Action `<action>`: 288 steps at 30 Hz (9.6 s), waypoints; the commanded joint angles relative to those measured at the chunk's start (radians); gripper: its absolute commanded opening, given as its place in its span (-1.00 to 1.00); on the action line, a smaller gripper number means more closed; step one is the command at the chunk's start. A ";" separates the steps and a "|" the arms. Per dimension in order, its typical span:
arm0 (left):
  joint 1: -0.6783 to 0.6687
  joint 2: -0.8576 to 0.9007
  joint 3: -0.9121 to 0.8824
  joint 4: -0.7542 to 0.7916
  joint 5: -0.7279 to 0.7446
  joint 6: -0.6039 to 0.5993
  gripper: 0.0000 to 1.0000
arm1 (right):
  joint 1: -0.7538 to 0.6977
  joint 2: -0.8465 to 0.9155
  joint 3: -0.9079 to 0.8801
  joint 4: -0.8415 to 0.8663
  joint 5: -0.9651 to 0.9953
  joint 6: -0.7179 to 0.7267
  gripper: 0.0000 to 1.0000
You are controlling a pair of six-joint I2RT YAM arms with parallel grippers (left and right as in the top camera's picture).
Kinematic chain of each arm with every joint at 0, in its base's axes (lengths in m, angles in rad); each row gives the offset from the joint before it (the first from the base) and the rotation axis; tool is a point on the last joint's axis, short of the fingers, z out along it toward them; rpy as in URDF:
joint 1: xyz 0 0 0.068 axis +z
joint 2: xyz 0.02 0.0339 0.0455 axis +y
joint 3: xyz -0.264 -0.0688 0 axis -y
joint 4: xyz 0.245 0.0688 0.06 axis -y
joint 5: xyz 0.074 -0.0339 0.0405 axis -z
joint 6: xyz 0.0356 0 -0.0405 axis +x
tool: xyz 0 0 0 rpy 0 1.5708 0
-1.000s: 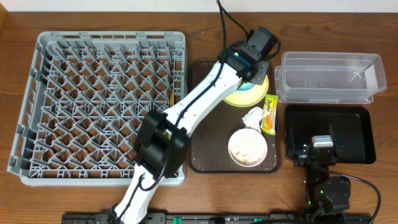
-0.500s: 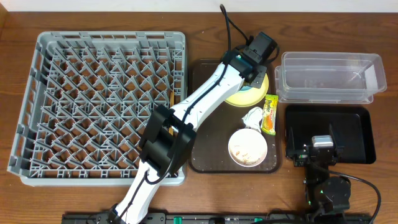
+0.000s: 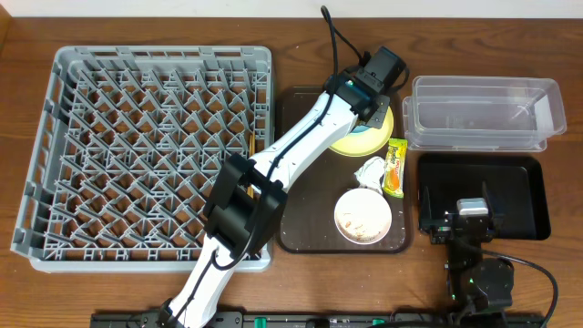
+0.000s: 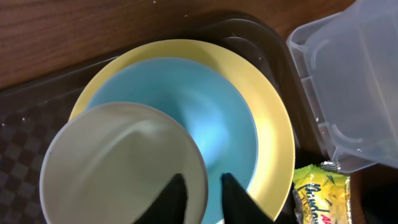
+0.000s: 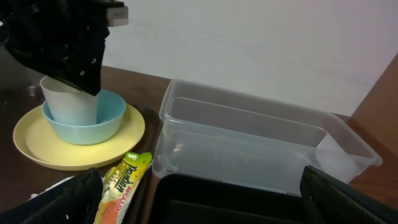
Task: Sort waste into correct bins and load items into the dishwasher rack
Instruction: 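Close the left gripper on the white cup rim, then lift the white cup and place it upside down in the rack, then move the left gripper back over the light-blue bowl on the yellow plate, then close the left gripper on the light-blue bowl rim and lift, then carry the blue bowl to the rack and set it tilted beside the cup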
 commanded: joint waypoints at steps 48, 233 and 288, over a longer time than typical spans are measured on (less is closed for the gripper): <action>0.094 -0.160 -0.015 0.021 0.211 -0.012 -0.88 | -0.005 -0.002 -0.001 -0.004 -0.003 -0.010 0.98; 0.058 -0.223 -0.226 0.288 0.225 0.026 -0.88 | -0.005 0.003 -0.001 -0.004 -0.003 -0.010 0.99; 0.950 -0.376 -0.691 -0.126 1.602 0.343 -0.87 | -0.005 0.003 -0.001 -0.004 -0.003 -0.010 0.99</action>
